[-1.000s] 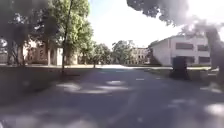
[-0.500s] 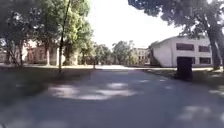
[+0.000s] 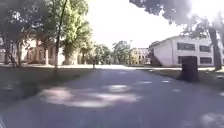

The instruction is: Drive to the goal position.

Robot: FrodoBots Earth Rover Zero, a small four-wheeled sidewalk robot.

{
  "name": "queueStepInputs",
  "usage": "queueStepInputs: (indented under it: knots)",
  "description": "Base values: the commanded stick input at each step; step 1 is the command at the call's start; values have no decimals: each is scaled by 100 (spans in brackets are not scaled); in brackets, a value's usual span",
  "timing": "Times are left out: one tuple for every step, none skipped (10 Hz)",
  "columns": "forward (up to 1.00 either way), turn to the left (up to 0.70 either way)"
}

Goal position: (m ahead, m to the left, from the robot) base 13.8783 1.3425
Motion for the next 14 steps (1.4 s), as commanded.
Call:
queueStepInputs:
  knots:
    - [70, 0]
    - [70, 0]
    - [70, 0]
    - [70, 0]
    - [70, 0]
    - [70, 0]
    - [70, 0]
    - [70, 0]
    - [70, 0]
    - [70, 0]
    - [70, 0]
    - [70, 0]
    - [70, 0]
    - [70, 0]
